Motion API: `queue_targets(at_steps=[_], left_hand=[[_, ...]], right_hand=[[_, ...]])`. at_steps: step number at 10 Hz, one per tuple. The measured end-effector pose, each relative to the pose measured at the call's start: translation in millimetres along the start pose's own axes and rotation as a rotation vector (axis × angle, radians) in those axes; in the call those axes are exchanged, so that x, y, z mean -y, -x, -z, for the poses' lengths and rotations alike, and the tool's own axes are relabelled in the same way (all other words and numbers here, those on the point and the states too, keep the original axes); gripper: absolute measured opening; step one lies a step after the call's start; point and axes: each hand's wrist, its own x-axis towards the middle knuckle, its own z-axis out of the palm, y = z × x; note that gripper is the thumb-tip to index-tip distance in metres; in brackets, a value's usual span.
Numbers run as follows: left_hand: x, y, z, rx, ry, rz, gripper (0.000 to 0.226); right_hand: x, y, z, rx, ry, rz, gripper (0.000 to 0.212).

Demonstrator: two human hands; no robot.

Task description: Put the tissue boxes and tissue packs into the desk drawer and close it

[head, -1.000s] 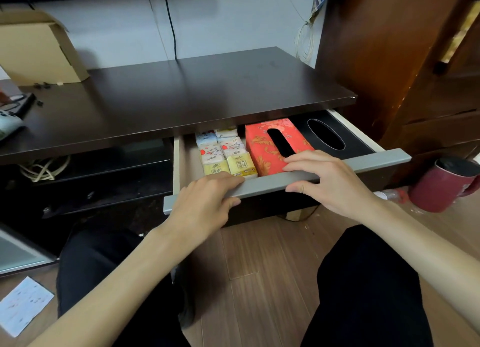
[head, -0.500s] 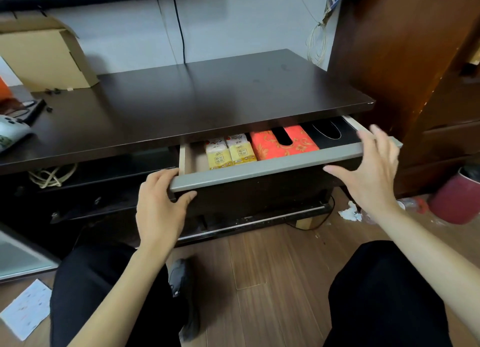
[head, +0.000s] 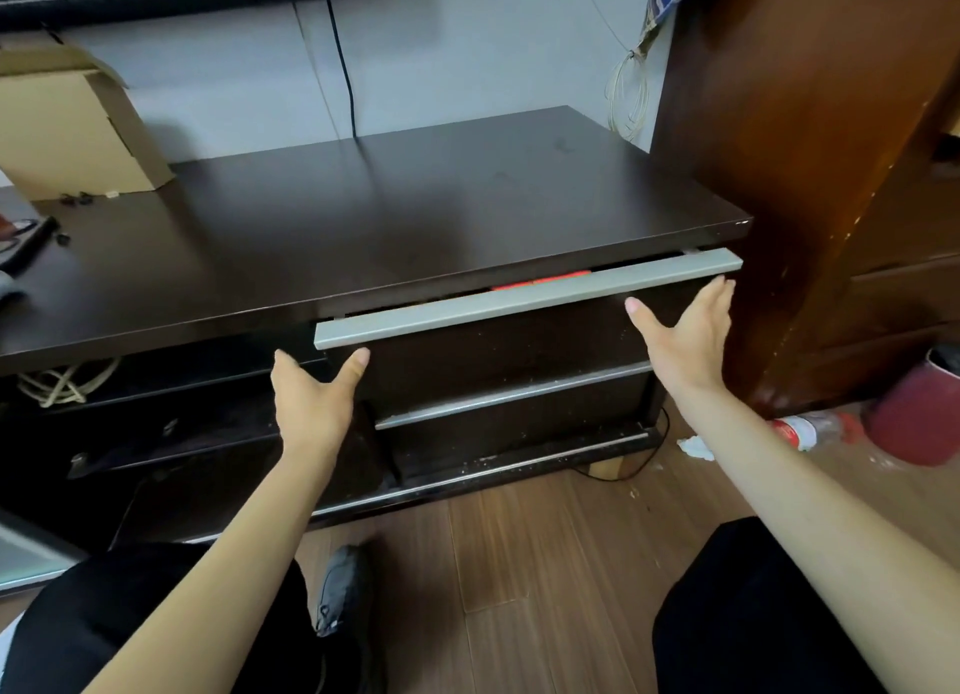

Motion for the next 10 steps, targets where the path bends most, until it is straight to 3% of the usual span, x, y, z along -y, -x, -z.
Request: queue_targets(at_steps=[1,3,6,7,9,10], left_hand=[[0.1,-18.9,-10.9,0.03,0.049,0.022,0.108],[-6.0,-41.3,-31.7,-0.002,0.109,0.03,0.062],[-3.1,-40.0,-34.8,-0.012,0.095,0.003,0.055],[1.6,-30.2,-23.2,0.054,0.075,-0.04,0.053],[-1.4,12.5,26.0,0.211,0.02,-0.146,0.059],[-7.0,39.2,64.0,0.278,0.018,-0.28,0.029]], right_hand=[[7.0,-12.0,-12.4,0.013,0.012,-0.008,0.111],[21.8,-27.1,-32.7,0.074,0.113,-0.02,0.098],[19.9,-23.4,-37.0,0.124,0.135,-0.029,0.079],[14.1,-11.3,-31.6,0.163,0.03,-0.012,0.065],[23.9,38.2,16.5,0.407,-0.205,-0.004,0.022],[40.0,69.2,58.2,0.391,-0.336,0.125,0.02]])
